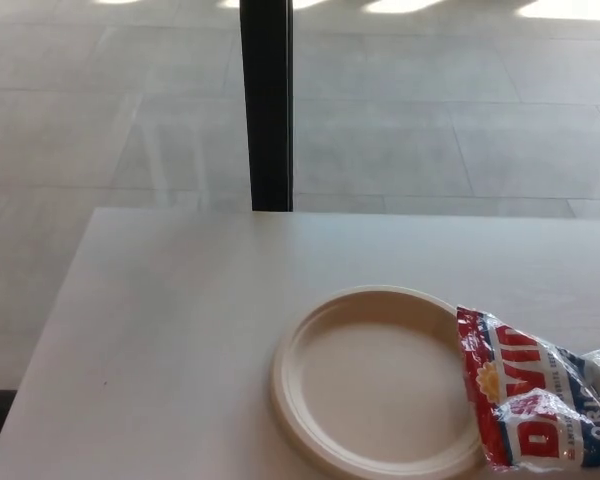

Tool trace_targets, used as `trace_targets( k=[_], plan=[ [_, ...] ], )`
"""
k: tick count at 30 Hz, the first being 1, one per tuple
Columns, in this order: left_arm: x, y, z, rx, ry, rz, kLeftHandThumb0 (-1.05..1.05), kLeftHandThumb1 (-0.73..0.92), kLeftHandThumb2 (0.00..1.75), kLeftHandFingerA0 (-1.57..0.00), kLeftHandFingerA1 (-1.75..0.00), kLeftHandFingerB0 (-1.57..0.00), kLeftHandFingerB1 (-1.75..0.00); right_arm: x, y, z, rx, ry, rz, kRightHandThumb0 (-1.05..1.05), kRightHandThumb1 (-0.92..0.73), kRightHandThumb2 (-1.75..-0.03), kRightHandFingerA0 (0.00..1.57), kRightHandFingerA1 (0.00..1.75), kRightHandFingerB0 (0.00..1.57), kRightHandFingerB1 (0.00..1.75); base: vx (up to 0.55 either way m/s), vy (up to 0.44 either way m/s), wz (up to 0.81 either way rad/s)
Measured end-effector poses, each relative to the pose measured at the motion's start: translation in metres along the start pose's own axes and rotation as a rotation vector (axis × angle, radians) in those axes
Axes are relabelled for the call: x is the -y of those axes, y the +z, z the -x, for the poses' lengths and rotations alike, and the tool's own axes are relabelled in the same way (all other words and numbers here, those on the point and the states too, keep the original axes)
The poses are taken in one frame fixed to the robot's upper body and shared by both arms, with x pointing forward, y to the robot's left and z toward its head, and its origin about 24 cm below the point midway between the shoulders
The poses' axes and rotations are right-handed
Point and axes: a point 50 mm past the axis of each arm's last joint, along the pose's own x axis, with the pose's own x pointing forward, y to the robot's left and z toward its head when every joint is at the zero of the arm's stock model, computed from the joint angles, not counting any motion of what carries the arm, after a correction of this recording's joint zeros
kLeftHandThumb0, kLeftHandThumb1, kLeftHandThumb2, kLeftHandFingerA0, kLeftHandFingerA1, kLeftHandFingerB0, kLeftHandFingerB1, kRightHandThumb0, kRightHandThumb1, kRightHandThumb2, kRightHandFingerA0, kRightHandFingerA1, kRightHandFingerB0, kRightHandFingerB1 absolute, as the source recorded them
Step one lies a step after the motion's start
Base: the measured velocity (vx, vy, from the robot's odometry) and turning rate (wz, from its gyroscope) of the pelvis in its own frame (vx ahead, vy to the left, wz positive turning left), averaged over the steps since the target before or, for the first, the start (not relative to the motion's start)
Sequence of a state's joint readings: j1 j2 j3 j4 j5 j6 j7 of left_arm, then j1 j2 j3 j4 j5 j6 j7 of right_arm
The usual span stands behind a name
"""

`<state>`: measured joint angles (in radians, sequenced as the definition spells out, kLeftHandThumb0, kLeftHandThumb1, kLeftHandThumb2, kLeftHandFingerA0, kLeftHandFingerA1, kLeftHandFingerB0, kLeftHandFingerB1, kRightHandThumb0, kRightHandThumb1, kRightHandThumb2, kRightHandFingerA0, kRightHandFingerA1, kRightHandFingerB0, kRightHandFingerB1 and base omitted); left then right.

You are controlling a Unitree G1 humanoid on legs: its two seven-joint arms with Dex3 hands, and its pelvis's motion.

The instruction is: The robot uses its right hand to pick up a bag of sunflower seeds kept in the middle of the desk and tilts it over a plate kept next to it to pour out a few seeds and then puts the bag of seeds back on the desk

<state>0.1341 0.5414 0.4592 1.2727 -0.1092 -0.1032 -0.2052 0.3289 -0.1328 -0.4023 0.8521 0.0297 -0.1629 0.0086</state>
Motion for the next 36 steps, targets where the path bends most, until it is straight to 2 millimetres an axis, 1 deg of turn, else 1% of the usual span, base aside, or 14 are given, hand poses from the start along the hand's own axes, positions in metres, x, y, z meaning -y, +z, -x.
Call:
trace_targets(
  k=[2,3,4,13,18,19,20,27,28,30,31,32,34,36],
  plan=[
    [0.000,0.000,0.000,-0.001,-0.005,0.007,-0.63,0.49,0.56,-0.45,-0.57,-0.48,-0.41,0.003,-0.004,-0.004,-0.037,-0.021,-0.049,-0.75,-0.49,-0.93,0.07,0.59,0.00,0.28,0.00,0.000,0.00],
    [0.000,0.000,0.000,-0.001,-0.006,0.010,-0.62,0.49,0.56,-0.46,-0.57,-0.49,-0.41,0.004,-0.005,-0.005,-0.046,-0.029,-0.069,-0.83,-0.53,-0.81,0.00,0.38,0.00,0.24,0.00,0.000,0.00],
    [0.000,0.000,0.000,0.000,-0.007,0.014,-0.60,0.49,0.56,-0.46,-0.58,-0.50,-0.41,0.007,-0.005,-0.006,-0.055,-0.043,-0.103,-0.88,-0.57,-0.95,0.00,0.21,0.00,0.15,0.00,0.000,0.00],
    [0.000,0.001,0.000,0.007,-0.010,0.038,-0.63,0.49,0.56,-0.50,-0.59,-0.51,-0.40,0.032,0.034,-0.024,0.046,-0.173,-0.399,-1.05,-0.64,-0.98,0.00,0.06,0.00,0.12,0.00,0.000,0.00],
    [-0.002,-0.001,0.001,0.010,-0.004,0.075,-0.65,0.51,0.56,-0.51,-0.58,-0.50,-0.39,0.061,0.089,-0.033,0.240,-0.247,-0.524,-1.05,-0.67,-0.97,0.00,0.10,0.00,0.06,0.00,0.000,0.00],
    [-0.002,-0.001,0.001,0.010,-0.004,0.074,-0.66,0.51,0.56,-0.51,-0.62,-0.50,-0.41,0.064,0.100,-0.034,0.280,-0.251,-0.540,-0.76,-0.71,-0.62,0.00,0.10,0.00,0.00,0.00,0.000,0.00],
    [-0.003,-0.001,0.001,0.011,-0.005,0.072,-0.63,0.51,0.57,-0.50,-0.59,-0.50,-0.41,0.069,0.115,-0.034,0.335,-0.255,-0.563,-0.98,-0.62,-0.95,0.00,0.17,0.00,0.08,0.00,0.000,0.00],
    [-0.003,-0.002,0.001,0.016,-0.009,0.076,-0.66,0.55,0.57,-0.52,-0.57,-0.50,-0.37,0.085,0.204,-0.018,0.693,-0.210,-0.552,-1.05,-0.60,-1.05,0.00,0.18,0.00,0.19,0.00,0.000,0.00],
    [-0.003,-0.002,0.001,0.017,-0.010,0.077,-0.65,0.56,0.58,-0.57,-0.55,-0.51,-0.36,0.086,0.214,-0.014,0.728,-0.198,-0.526,-1.05,-0.57,-1.09,0.00,0.47,0.00,0.38,0.00,0.000,0.00],
    [-0.002,-0.001,0.001,0.021,-0.010,0.078,-0.65,0.56,0.58,-0.57,-0.55,-0.51,-0.36,0.087,0.233,-0.006,0.803,-0.174,-0.461,-1.05,-0.57,-1.09,0.00,0.47,0.00,0.38,0.00,0.000,0.00],
    [-0.001,-0.001,0.001,0.025,-0.012,0.082,-0.63,0.56,0.57,-0.57,-0.56,-0.51,-0.36,0.086,0.248,0.001,0.861,-0.151,-0.396,-1.05,-0.57,-1.10,0.00,0.63,0.00,0.46,0.00,0.000,0.00],
    [0.000,-0.001,0.001,0.029,-0.013,0.089,-0.64,0.57,0.58,-0.55,-0.52,-0.50,-0.36,0.085,0.256,0.006,0.893,-0.139,-0.356,-1.05,-0.79,-0.66,0.00,0.75,0.00,0.19,0.00,0.000,0.00],
    [0.003,0.000,0.000,0.036,-0.016,0.104,-0.67,0.57,0.59,-0.51,-0.52,-0.49,-0.36,0.079,0.274,0.016,0.965,-0.096,-0.262,-1.05,-0.79,-0.65,0.00,0.66,0.00,0.28,0.00,0.000,0.00],
    [0.006,0.000,0.000,0.047,-0.023,0.117,-0.71,0.57,0.58,-0.55,-0.51,-0.50,-0.36,0.068,0.290,0.027,1.031,-0.041,-0.143,-1.05,-0.82,-0.61,0.00,0.41,0.00,0.11,0.00,0.000,0.00]
  ],
)
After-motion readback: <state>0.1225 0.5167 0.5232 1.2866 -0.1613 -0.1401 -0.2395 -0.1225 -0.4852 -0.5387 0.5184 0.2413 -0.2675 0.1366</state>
